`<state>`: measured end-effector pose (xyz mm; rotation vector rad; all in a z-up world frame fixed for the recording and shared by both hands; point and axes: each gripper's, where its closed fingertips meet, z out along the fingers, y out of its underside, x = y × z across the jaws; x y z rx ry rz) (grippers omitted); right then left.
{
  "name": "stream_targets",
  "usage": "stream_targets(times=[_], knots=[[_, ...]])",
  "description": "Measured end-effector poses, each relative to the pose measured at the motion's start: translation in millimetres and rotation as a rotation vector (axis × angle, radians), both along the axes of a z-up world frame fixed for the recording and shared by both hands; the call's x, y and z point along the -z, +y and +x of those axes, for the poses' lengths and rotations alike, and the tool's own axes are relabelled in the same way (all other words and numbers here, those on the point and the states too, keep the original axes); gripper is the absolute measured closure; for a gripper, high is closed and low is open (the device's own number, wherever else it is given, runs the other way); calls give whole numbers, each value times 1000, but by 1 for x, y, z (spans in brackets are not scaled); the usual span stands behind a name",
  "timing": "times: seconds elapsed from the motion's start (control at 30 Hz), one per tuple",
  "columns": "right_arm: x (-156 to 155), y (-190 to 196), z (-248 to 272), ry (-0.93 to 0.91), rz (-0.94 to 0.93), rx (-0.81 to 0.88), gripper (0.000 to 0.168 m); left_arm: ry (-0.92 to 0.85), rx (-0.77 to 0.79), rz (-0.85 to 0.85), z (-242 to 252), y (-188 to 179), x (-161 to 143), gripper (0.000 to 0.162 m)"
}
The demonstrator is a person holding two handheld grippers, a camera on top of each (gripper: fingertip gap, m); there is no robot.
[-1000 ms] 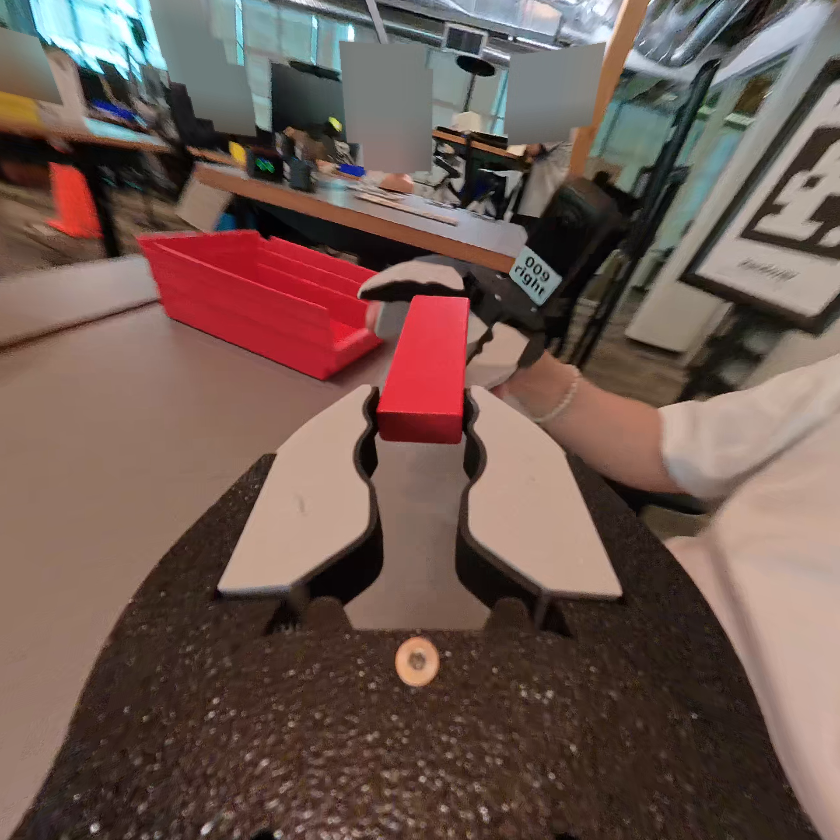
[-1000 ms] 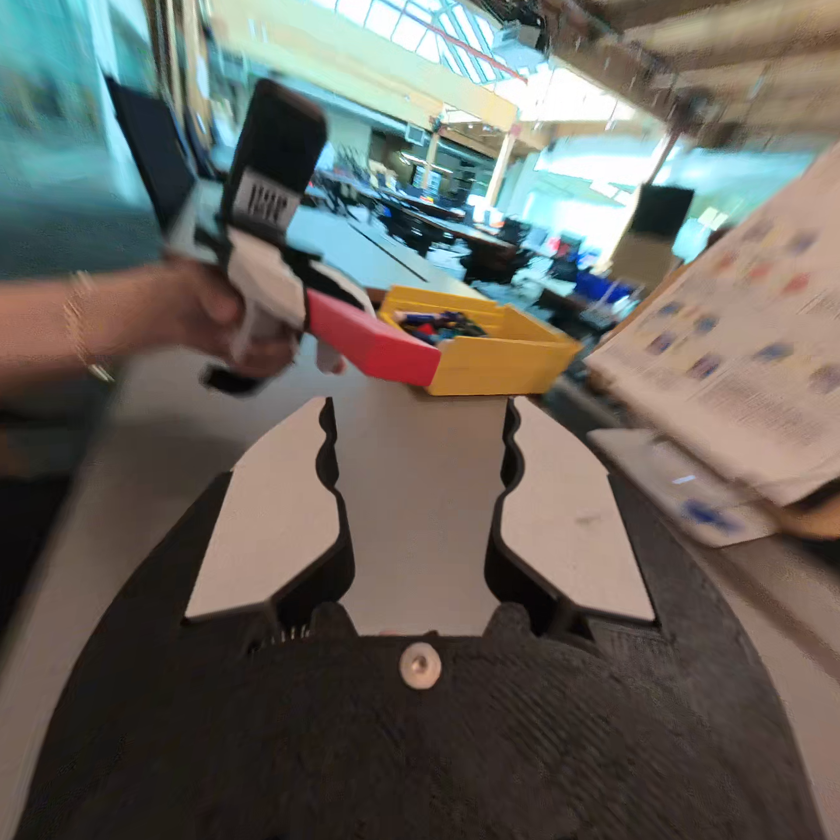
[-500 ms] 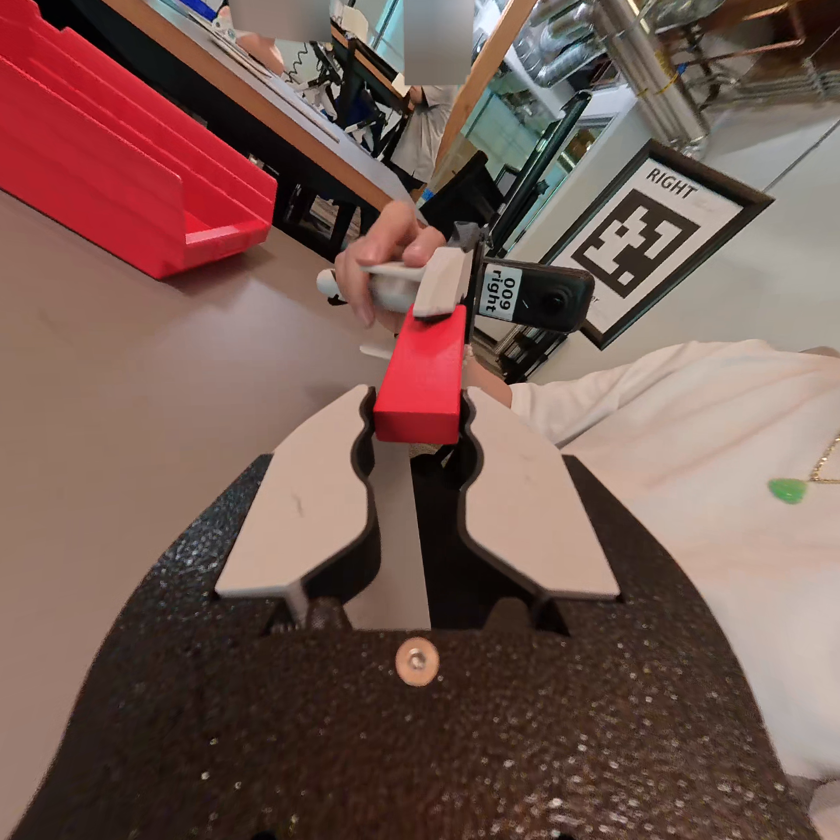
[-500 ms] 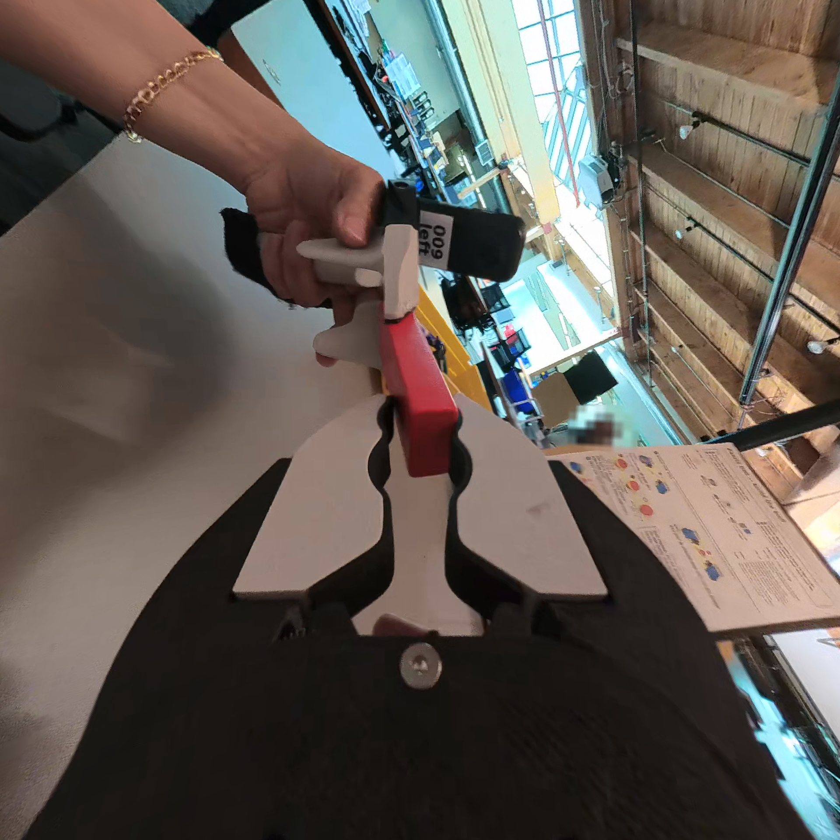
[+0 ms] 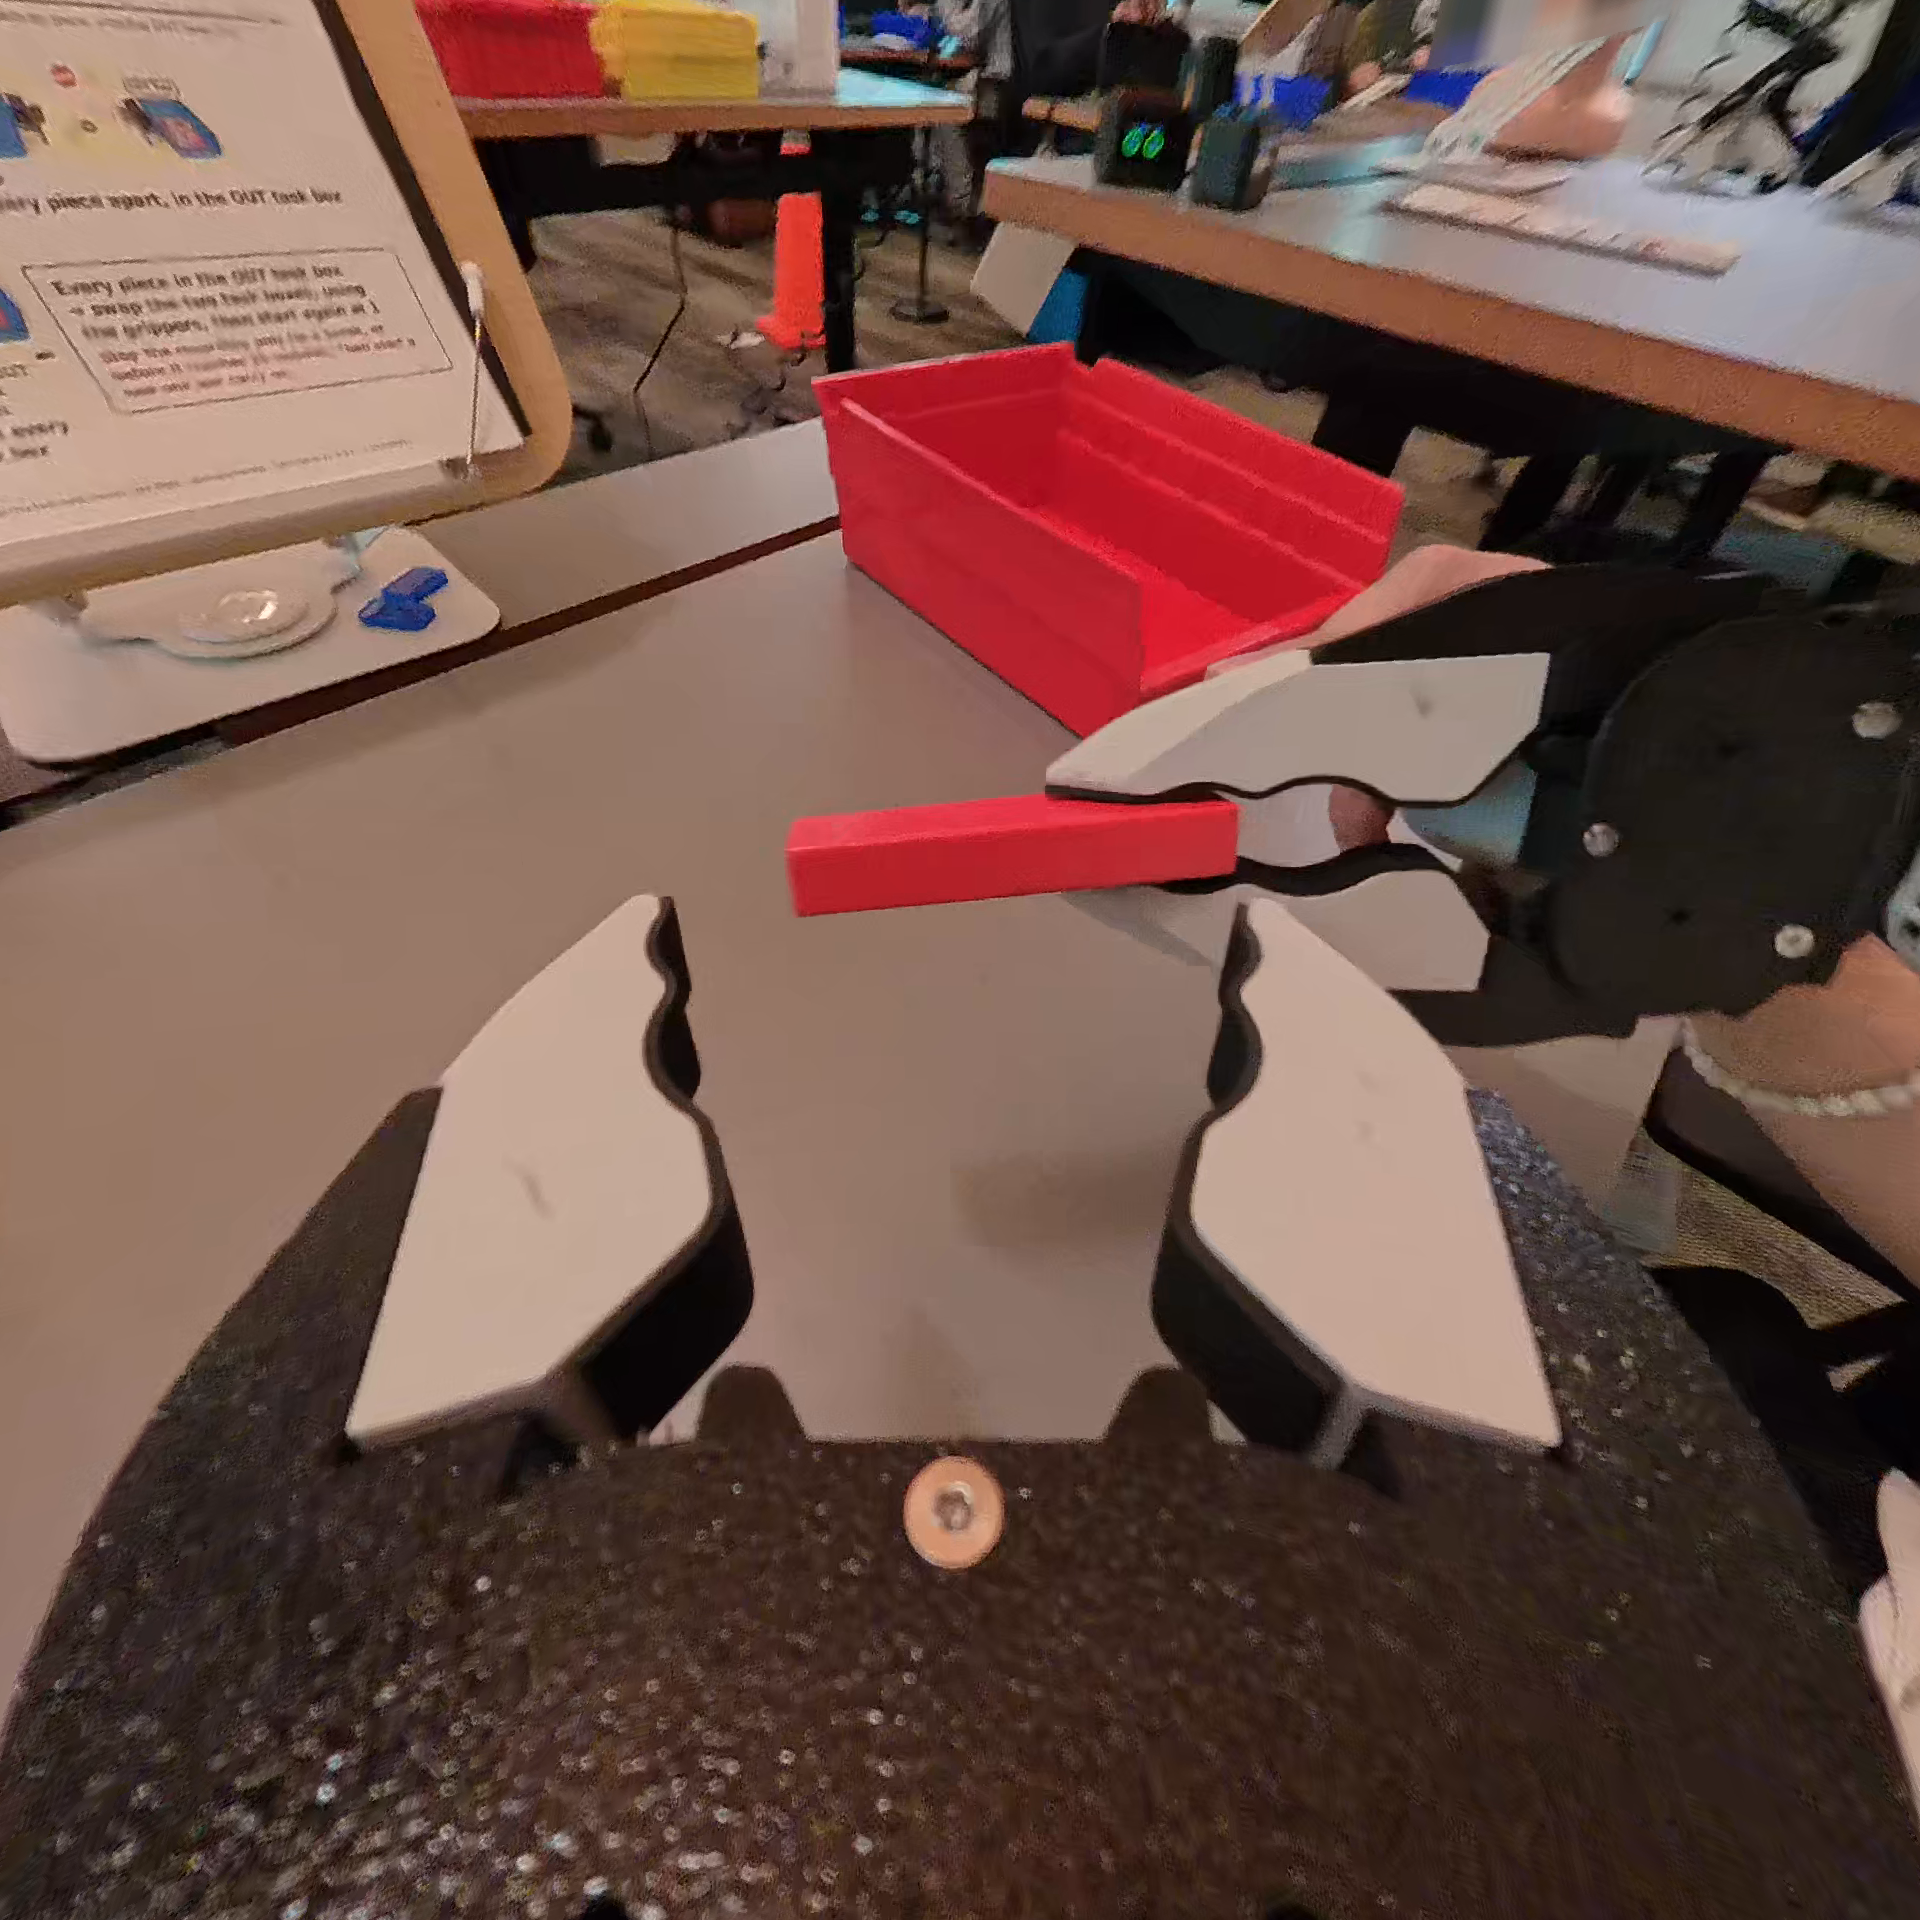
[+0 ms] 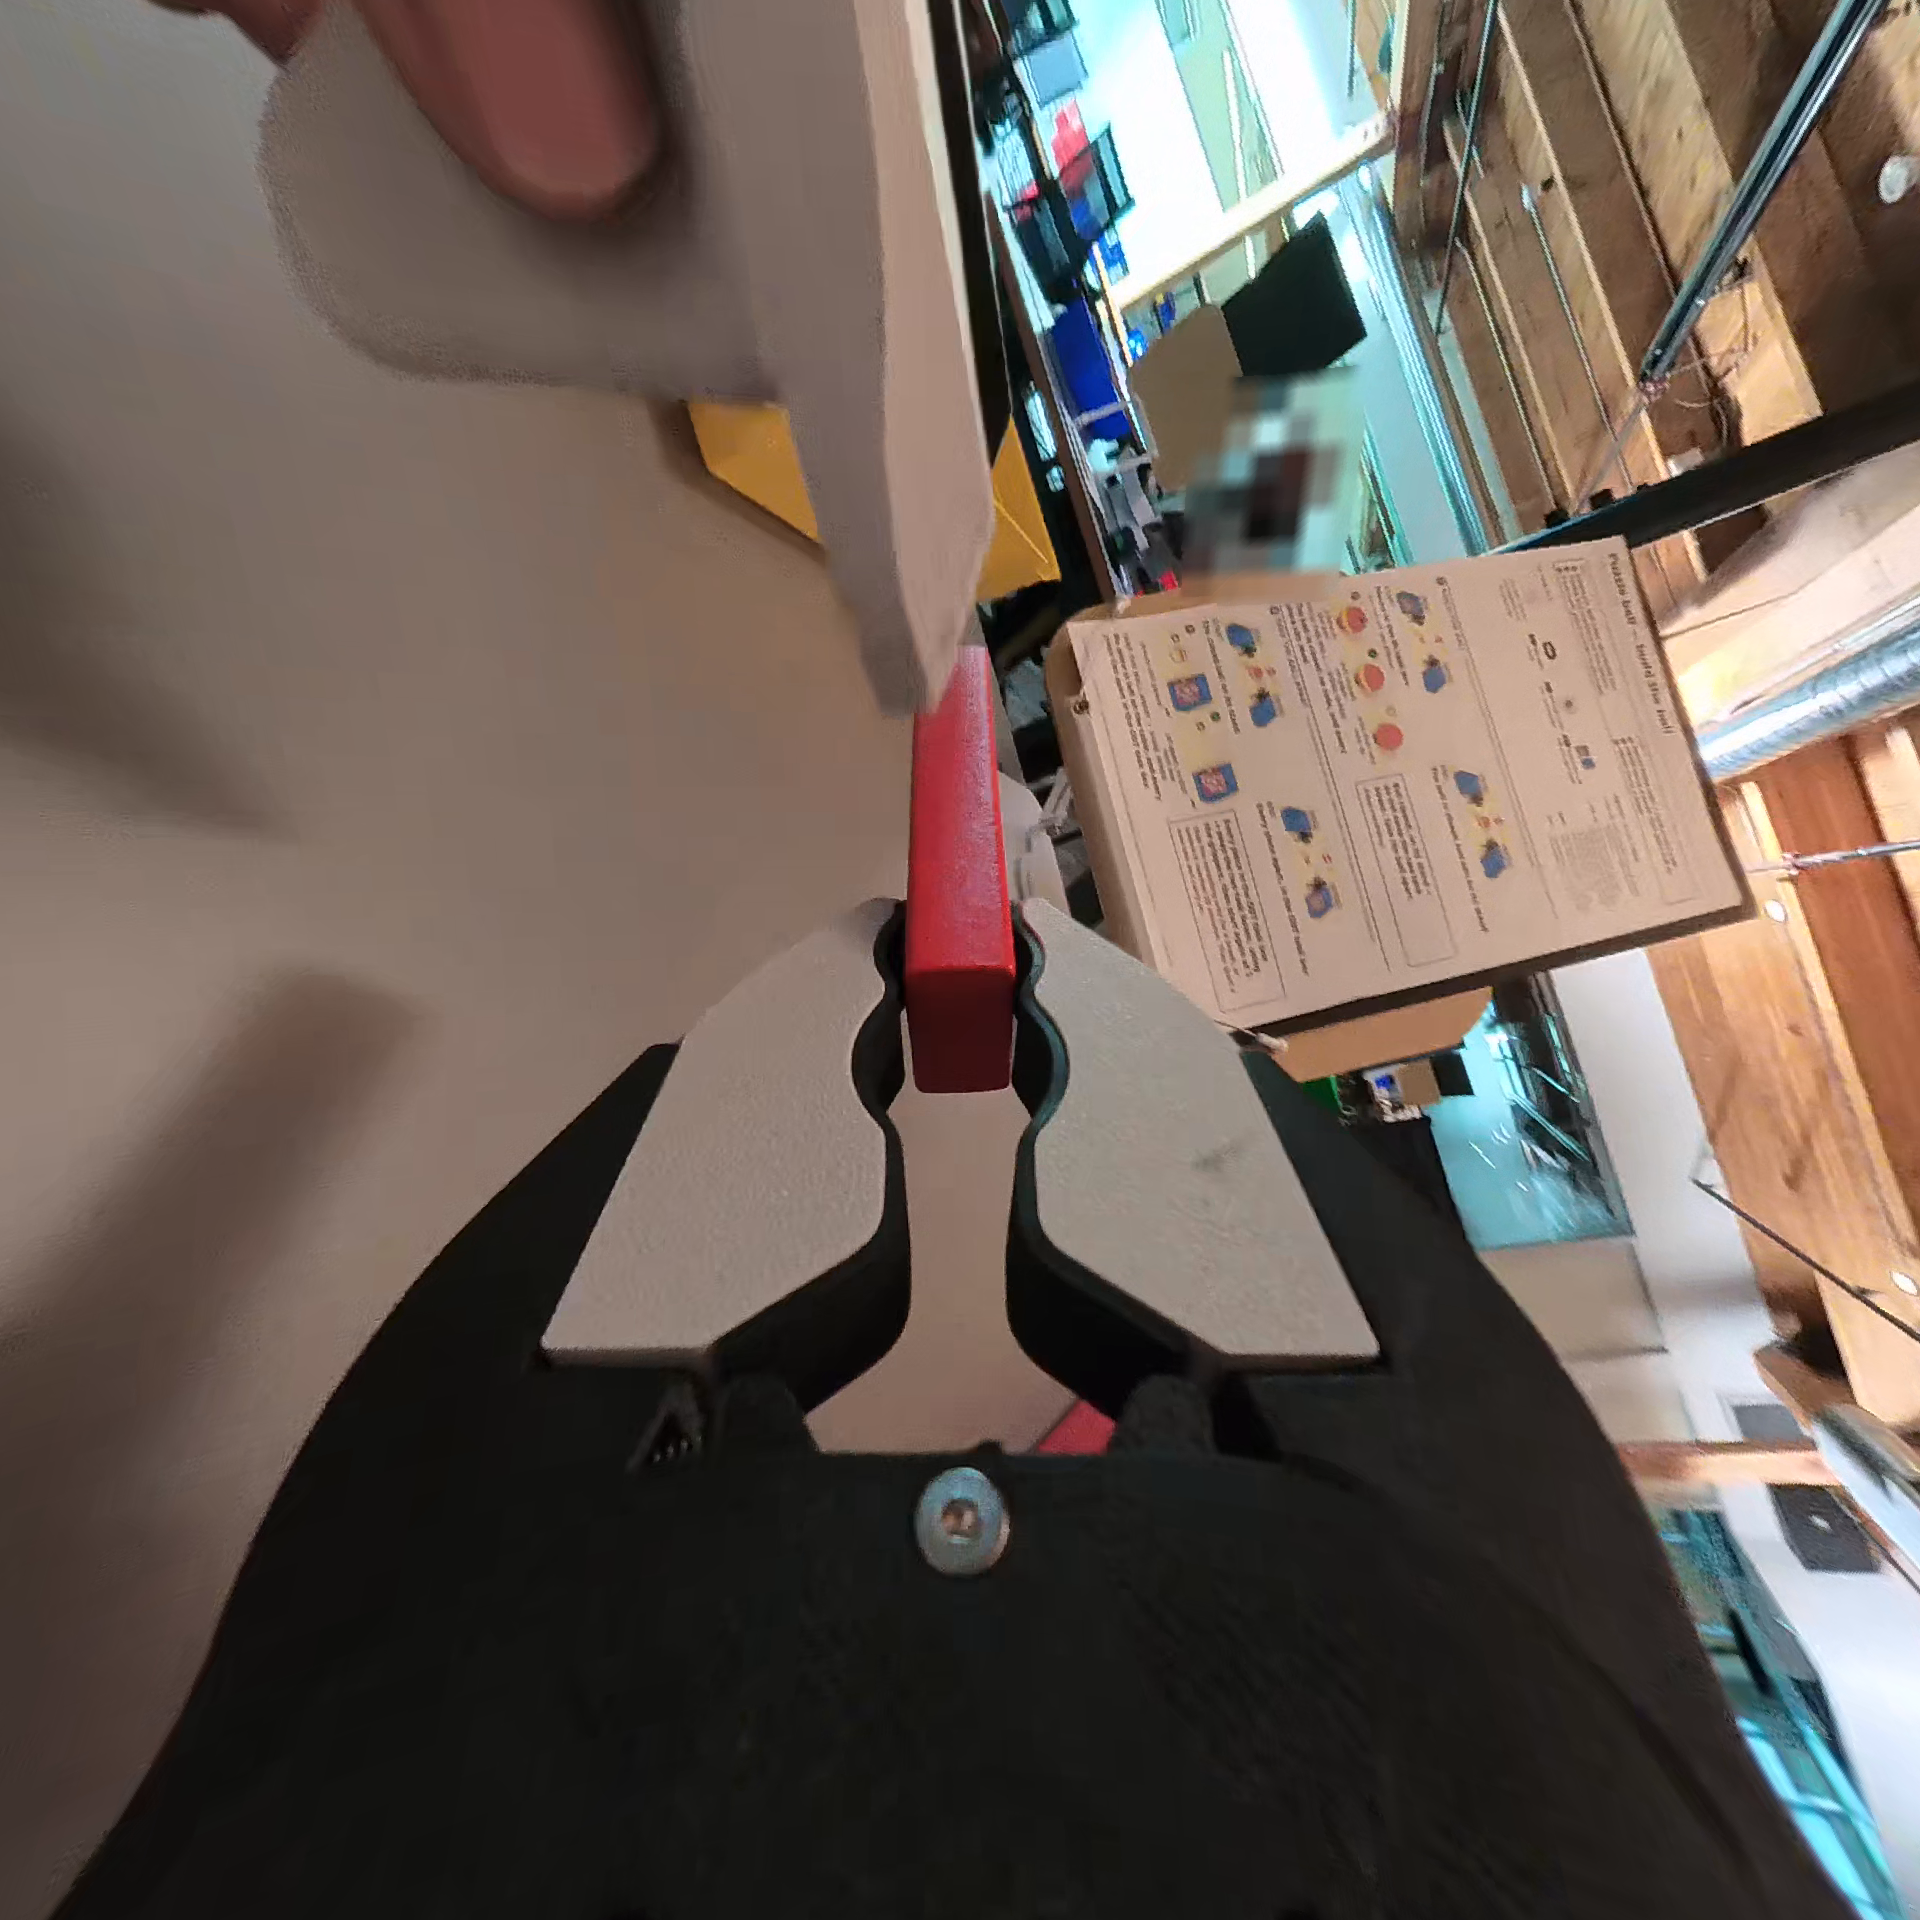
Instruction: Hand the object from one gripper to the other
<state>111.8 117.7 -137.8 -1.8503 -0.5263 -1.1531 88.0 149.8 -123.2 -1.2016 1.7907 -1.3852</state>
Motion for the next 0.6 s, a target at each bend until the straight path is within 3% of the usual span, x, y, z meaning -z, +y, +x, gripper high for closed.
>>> stream_targets(times=[0.17, 0.4, 0.6], knots=[[5, 5, -4, -63, -45, 36, 152, 73, -65, 24, 6, -19, 21, 63], [7, 11, -15, -99, -73, 0, 152, 99, -101, -9, 11, -17, 29, 60], [6, 11, -18, -18, -41, -37, 152, 85, -15, -49, 12, -18, 27, 60]])
